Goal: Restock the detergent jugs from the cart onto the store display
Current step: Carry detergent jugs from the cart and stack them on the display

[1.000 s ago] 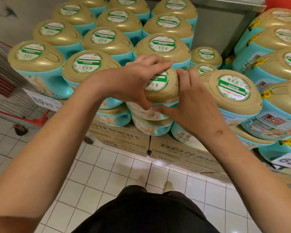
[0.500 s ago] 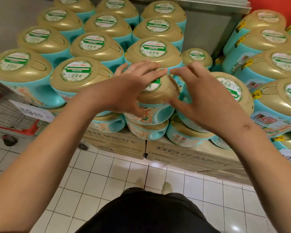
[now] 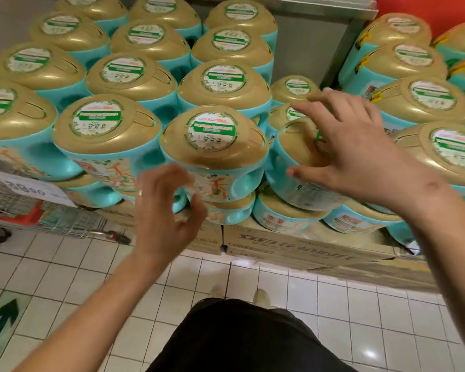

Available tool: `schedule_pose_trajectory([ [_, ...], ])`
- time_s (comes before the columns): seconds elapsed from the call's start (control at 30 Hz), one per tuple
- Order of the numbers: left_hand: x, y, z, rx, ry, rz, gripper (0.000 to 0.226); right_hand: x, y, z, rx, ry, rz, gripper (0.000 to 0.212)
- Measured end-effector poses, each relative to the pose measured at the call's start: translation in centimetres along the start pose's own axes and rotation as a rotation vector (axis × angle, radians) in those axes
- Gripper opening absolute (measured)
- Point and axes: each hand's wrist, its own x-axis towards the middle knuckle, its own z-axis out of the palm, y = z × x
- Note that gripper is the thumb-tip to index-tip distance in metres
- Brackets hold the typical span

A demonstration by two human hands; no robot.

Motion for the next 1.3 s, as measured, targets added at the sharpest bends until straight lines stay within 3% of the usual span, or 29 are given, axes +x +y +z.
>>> schedule_pose_trajectory([
  [0.03, -2.5, -0.2, 0.6, -0.063, 0.056, -0.127, 0.025, -0.1, -1.1, 0.3, 0.057, 0.078, -0.055, 0.092],
  [0.1, -6.8, -0.9, 2.6, -0.189, 0.008, -0.482, 0.023, 0.3, -3.8, 1.3, 0.174, 0.153, -0.128, 0.087],
  [0.17, -8.9, -2.1, 4.8, -0.303, -0.118, -0.762, 0.045, 1.2, -6.4, 2.6, 0.177, 0.137, -0.147, 0.092],
  [0.27, -9.2, -3.8, 7.2, -0.414, -0.167, -0.924, 0.096, 2.3, -8.6, 4.7, 0.054, 0.119, -0.098, 0.1],
  [0.57, -9.9, -2.7, 12.0, -0.355, 0.024, -0.948, 0.149, 2.8, -9.5, 7.2, 0.054, 0.235, -0.026, 0.085],
  [0.73, -10.2, -1.7, 14.0, -0.203, 0.104, -0.93, 0.139, 2.8, -9.9, 7.2, 0.053, 0.259, -0.029, 0.083],
  [1.0, -12.0, -0.8, 15.5, -0.147, 0.185, -1.05, 0.121, 2.8, -10.2, 7.3, 0.009, 0.282, -0.007, 0.081],
  [1.3, -11.8, -1.2, 14.2, -0.154, 0.057, -1.063, 0.12, 2.4, -9.9, 7.6, 0.034, 0.26, -0.024, 0.088],
])
